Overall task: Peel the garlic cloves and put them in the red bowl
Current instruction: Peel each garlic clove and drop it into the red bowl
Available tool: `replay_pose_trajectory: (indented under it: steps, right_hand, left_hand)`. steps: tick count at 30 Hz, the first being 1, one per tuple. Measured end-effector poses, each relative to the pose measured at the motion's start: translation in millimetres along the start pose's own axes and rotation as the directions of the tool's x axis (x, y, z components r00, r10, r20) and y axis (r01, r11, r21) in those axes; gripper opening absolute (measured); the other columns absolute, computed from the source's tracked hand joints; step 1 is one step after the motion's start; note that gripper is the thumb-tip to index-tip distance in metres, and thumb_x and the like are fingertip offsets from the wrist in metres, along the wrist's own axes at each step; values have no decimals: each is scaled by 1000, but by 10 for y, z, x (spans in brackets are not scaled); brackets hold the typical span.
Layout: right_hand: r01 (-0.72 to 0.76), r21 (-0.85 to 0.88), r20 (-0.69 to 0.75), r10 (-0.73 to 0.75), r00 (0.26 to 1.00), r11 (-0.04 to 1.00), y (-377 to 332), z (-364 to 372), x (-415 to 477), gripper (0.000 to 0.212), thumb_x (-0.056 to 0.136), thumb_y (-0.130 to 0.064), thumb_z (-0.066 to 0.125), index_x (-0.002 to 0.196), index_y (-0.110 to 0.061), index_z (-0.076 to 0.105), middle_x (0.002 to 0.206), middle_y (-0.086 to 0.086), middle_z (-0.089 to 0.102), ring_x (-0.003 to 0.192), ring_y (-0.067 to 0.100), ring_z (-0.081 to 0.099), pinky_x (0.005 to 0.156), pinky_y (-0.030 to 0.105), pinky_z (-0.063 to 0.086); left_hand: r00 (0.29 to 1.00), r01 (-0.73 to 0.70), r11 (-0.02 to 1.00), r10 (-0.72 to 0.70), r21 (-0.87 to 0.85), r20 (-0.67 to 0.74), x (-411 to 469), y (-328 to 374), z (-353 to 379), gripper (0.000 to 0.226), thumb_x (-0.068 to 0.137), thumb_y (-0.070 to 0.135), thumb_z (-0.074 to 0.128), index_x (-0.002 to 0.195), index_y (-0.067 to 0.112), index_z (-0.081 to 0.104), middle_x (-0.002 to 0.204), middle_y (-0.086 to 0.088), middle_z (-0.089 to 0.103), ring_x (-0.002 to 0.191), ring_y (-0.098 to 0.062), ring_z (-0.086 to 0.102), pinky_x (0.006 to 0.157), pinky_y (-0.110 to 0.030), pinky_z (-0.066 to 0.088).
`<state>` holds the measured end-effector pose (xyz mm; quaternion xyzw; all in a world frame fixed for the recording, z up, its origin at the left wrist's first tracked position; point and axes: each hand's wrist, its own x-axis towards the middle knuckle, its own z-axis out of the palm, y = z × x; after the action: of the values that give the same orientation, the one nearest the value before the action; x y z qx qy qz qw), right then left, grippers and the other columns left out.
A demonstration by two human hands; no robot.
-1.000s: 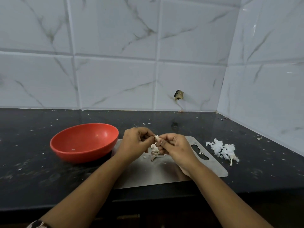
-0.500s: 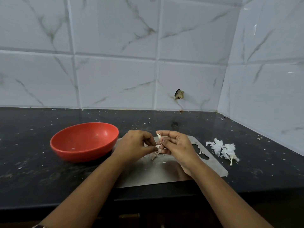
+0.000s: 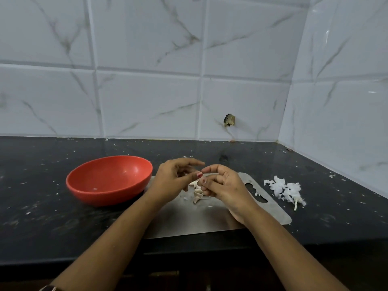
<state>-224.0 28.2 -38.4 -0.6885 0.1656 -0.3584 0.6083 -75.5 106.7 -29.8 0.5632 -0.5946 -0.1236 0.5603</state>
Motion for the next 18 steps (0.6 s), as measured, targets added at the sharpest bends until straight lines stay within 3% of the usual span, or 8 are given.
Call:
replay_pose_trajectory:
  steps: [4,10,16,18]
  right_hand:
    - [17,21,7,-17,1000,1000,-18,8,-20,24,90,1,61,110,-7,50,75,4,71,65,10,65,65,20,52]
    - [55,-40,7,-55,998,998,-19,26,-33,22,93,9,54,105,-8,47,86,11,73,77,13,71,67,22,54]
    - [72,-137,-42,-79,996,988,3,20,-25,31,93,8,54,95,-16,35,82,9,73,71,13,70,66,23,54]
    - [84,-160,-60,-94,994,984,0,22,-26,32,93,8,54,94,-17,33,79,8,73,70,13,70,67,23,55]
  left_hand:
    - [999,26,998,-25,52,-30,24,-28,-16,19,83,7,71,80,25,73,64,7,68,46,-6,50,50,-20,45]
    - [995,84,996,-82,24,-63,35,-58,-20,12,84,8,71,79,19,73,64,4,67,50,-8,50,50,-18,44]
    - [993,70,992,-59,108,-102,29,-86,-11,6,82,11,73,80,17,73,73,-1,71,56,-16,58,52,-21,48]
    - [994,61,991,-50,121,-96,20,-72,3,6,82,11,73,80,16,73,72,-2,71,55,-10,58,52,-19,48]
